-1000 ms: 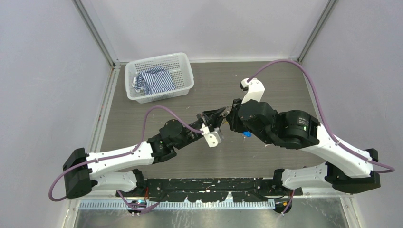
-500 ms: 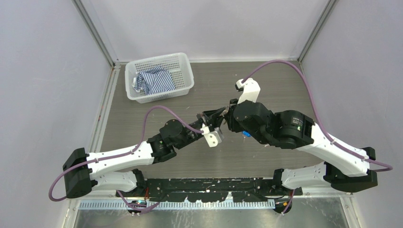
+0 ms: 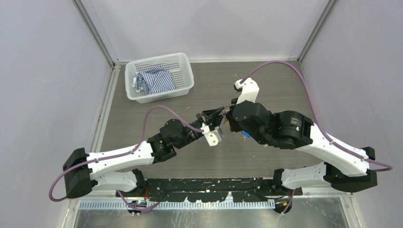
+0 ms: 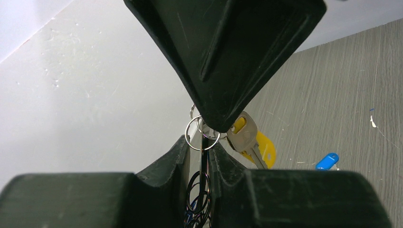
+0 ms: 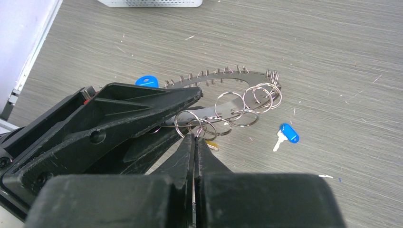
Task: Remove the keys from the keyring
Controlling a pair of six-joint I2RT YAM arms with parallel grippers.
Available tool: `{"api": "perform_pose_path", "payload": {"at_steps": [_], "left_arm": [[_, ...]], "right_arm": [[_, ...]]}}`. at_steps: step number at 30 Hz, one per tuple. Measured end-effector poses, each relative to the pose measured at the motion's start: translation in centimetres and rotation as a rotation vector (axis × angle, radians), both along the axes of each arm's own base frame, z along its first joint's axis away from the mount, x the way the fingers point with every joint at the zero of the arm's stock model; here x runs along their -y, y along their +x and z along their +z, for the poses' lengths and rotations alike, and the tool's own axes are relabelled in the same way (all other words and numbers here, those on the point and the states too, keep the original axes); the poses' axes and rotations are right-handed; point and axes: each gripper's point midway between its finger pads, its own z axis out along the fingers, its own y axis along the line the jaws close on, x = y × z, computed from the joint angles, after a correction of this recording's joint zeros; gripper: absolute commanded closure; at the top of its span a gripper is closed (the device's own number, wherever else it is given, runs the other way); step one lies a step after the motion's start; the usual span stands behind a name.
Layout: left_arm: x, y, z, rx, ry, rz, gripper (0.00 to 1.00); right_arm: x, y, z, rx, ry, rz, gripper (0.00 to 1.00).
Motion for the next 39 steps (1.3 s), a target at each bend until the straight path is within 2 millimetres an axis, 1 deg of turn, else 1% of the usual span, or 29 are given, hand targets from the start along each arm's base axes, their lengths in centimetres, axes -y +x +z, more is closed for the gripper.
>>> {"api": "perform_pose_path", "payload": {"at_steps": [9, 16, 20, 25, 28, 31, 35, 37, 39], "left_arm": [[0.0, 0.0, 0.1, 0.002, -0.001, 0.0, 1.0], [0.2, -0.1, 0.6, -0.006, 0.013, -0.01, 1.0], [0.3, 0.0, 0.8, -0.012, 0.022, -0.016, 1.0], [0.4, -0.2, -0.3, -0.043, 0.056, -0.032, 1.0], [0.5, -0.3, -0.7, -0.055, 0.066, -0.039, 1.0], [0.5, -0.3, -1.0, -0.063, 0.076, -0.039, 1.0], [0.4, -0.2, -1.3, -0.079, 0.081, -0.03, 1.0], [0.1, 0.3, -1.4, -0.1, 0.069, -0.008, 1.0], [-0.3, 0.9, -1.6, -0.135, 0.042, 0.018, 1.0]], "right_arm": [[0.4, -0.1, 0.5, 0.022, -0.006, 0.019, 0.99], [0.8, -0.1, 1.0, 0.084, 0.05, 0.049, 0.99], [1.3, 0.1, 2.2, 0.145, 0.091, 0.051, 0.99], [1.9, 0.4, 4.6, 0.216, 0.159, 0.046, 0.99], [1.9, 0.4, 5.0, 0.236, 0.179, 0.049, 0.99], [1.8, 0.5, 4.9, 0.248, 0.183, 0.052, 0.99], [1.8, 0.8, 4.1, 0.247, 0.162, 0.036, 0.99], [1.9, 1.0, 3.7, 0.241, 0.151, 0.01, 0.99], [2.2, 1.4, 2.9, 0.224, 0.138, -0.025, 0.99]]}}
